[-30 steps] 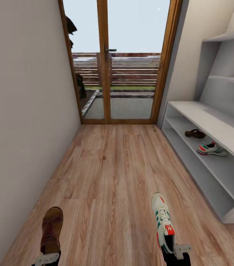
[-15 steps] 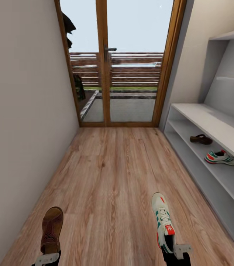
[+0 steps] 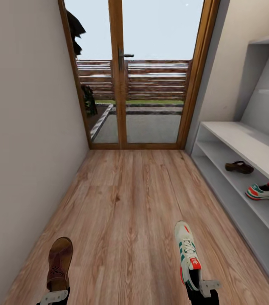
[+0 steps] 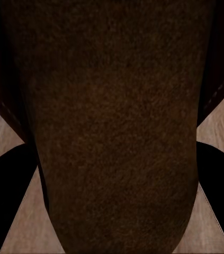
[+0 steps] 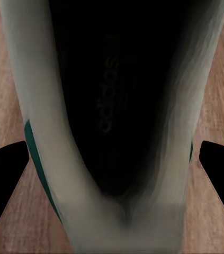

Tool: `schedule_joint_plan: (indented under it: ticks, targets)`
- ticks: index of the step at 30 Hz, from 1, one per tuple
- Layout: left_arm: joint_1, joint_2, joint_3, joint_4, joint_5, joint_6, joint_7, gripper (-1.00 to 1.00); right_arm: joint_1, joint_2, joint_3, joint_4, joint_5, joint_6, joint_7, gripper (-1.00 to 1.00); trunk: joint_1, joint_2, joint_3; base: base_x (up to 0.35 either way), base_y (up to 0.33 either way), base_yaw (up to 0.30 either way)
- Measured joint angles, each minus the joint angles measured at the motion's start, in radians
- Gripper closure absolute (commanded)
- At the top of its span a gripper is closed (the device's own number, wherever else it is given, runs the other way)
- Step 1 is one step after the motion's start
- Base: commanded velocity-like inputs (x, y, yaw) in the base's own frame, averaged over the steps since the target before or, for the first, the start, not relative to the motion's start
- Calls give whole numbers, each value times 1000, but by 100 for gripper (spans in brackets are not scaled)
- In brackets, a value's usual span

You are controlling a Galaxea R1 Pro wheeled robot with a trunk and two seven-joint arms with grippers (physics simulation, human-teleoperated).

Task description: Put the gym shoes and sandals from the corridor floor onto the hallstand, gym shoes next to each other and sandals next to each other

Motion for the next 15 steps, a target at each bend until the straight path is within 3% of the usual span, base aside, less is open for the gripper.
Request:
schedule_joint_plan:
  ticks: [15]
  targets:
    - [0,0,0,0,1,0,0,100,0,0,0,0,0,0,-1,100,0,0,0,340,0,0]
